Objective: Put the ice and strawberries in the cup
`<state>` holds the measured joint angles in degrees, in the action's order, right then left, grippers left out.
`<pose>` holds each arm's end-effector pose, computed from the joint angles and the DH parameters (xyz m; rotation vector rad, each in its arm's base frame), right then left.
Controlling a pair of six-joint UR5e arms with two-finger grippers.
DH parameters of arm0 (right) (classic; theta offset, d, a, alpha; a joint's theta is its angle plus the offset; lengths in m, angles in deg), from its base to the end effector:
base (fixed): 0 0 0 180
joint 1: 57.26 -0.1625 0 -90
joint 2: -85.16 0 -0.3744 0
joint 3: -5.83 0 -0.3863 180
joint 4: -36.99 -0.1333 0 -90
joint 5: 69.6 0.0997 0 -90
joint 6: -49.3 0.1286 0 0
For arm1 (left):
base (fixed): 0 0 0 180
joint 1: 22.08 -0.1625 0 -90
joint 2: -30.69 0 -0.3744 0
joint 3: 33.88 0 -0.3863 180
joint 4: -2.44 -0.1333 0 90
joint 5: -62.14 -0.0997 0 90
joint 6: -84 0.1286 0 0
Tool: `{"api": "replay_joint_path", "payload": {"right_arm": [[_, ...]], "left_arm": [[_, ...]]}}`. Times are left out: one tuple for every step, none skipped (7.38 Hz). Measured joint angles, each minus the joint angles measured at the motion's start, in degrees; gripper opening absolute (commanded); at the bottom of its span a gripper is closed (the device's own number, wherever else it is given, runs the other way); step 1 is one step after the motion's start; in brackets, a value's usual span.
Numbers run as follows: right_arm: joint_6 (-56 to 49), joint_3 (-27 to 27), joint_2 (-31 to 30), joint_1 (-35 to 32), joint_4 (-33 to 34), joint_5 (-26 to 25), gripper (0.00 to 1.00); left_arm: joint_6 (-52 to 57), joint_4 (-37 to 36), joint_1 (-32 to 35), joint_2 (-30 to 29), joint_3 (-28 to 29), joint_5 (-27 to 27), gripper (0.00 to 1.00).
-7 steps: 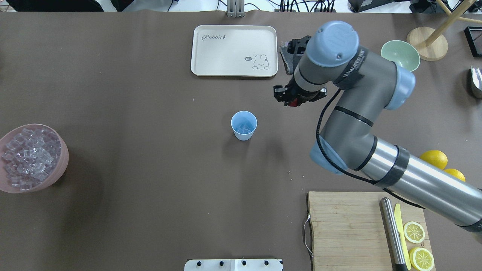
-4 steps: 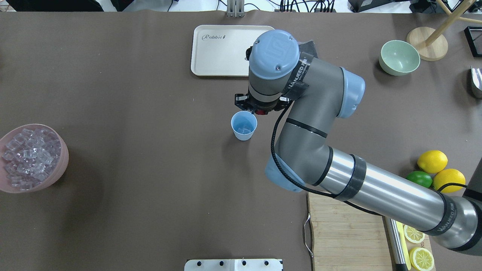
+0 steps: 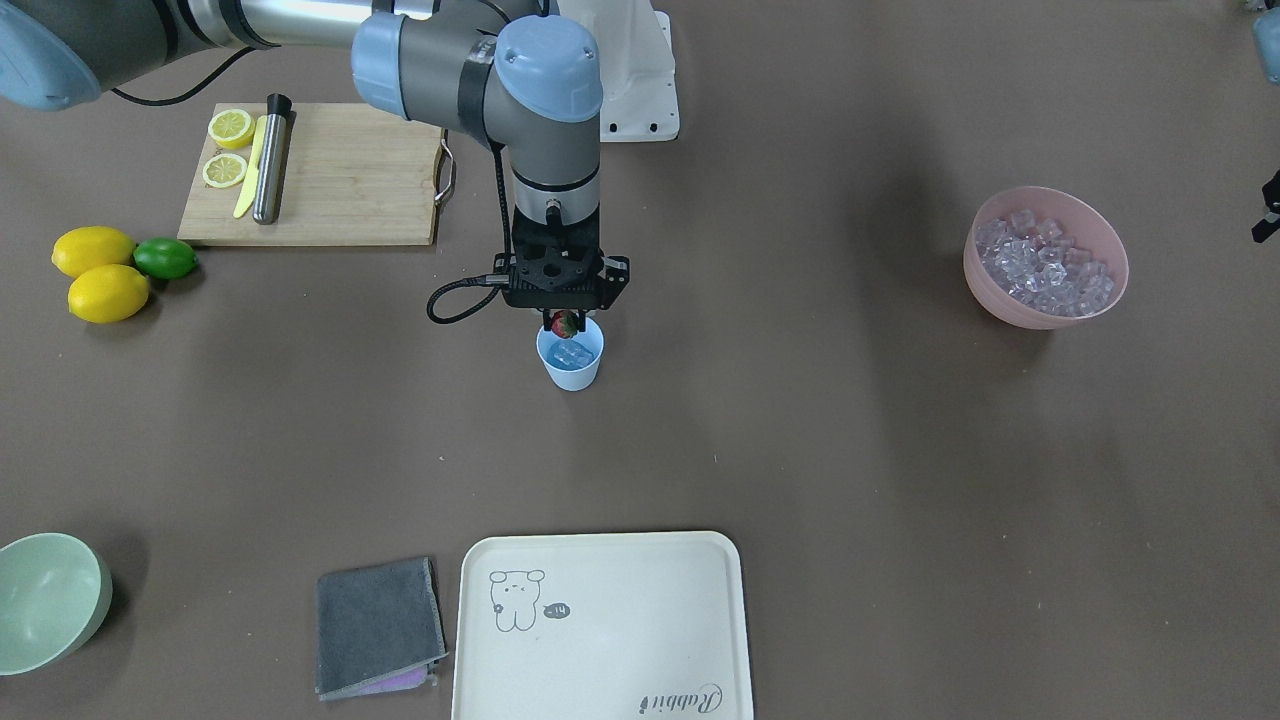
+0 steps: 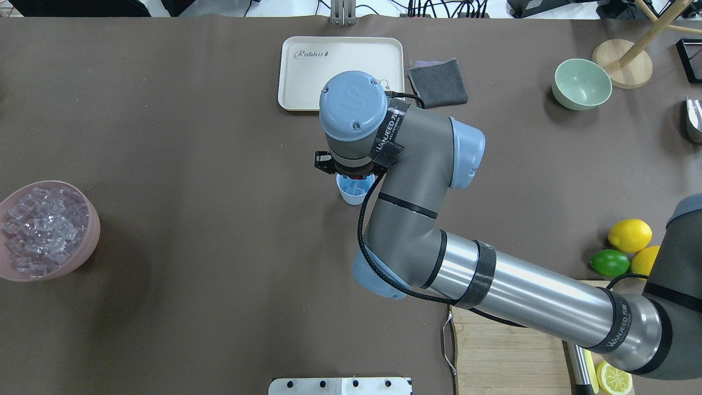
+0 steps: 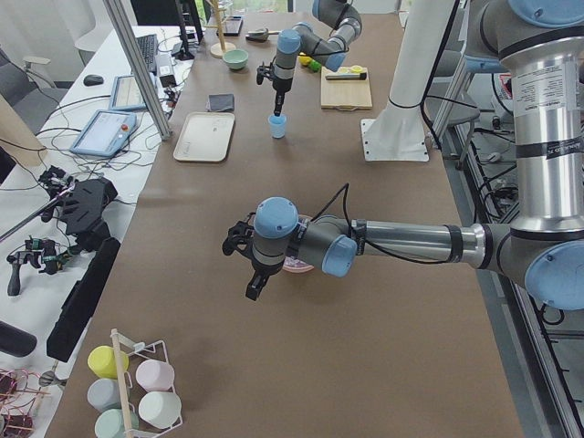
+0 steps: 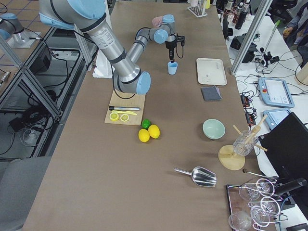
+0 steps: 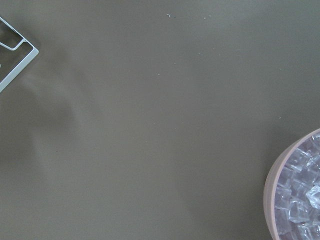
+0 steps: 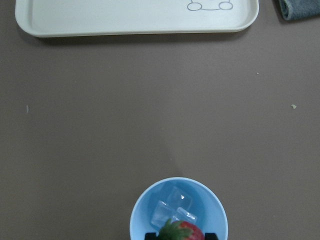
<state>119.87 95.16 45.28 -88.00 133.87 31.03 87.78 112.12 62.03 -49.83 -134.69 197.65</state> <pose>-0.5434 -0.4506 0.1347 0.1539 -0.7463 0.1188 0.0048 -0.4518 0.5712 0.3337 0.7940 0.3038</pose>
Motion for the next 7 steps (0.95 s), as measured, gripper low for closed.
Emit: {"api": "replay_joint_path", "payload": {"right_arm": [[0.03, -0.13, 0.07, 0.17, -0.09, -0.47, 1.0], [0.03, -0.1, 0.06, 0.46, -0.1, -1.03, 1.0], [0.0, 0.06, -0.01, 0.54, -0.16, -0.56, 1.0], [-0.15, 0.24, -0.14, 0.39, -0.31, 0.6, 1.0], [-0.49, 0.36, -0.32, -0.34, -0.36, 1.8, 1.0], [-0.94, 0.5, -0.69, -1.9, -0.47, 3.49, 1.0], [-1.88, 1.01, -2.1, -4.03, -1.75, 5.6, 1.0]], "left_arm": [[0.0, 0.0, 0.0, 0.0, 0.01, 0.01, 0.99], [0.0, -0.07, 0.0, 0.16, 0.05, 0.08, 0.99], [0.0, -0.33, 0.0, 0.5, 0.13, 0.14, 0.99], [0.0, -0.81, -0.02, 0.94, 0.22, 0.13, 0.99], [0.02, -1.97, -0.06, 1.41, 0.29, 0.13, 0.99], [0.49, -3.84, -0.07, 1.67, 0.35, 0.18, 0.99], [2.24, -6.64, 0.12, 1.67, 0.36, 0.23, 0.99]]}}
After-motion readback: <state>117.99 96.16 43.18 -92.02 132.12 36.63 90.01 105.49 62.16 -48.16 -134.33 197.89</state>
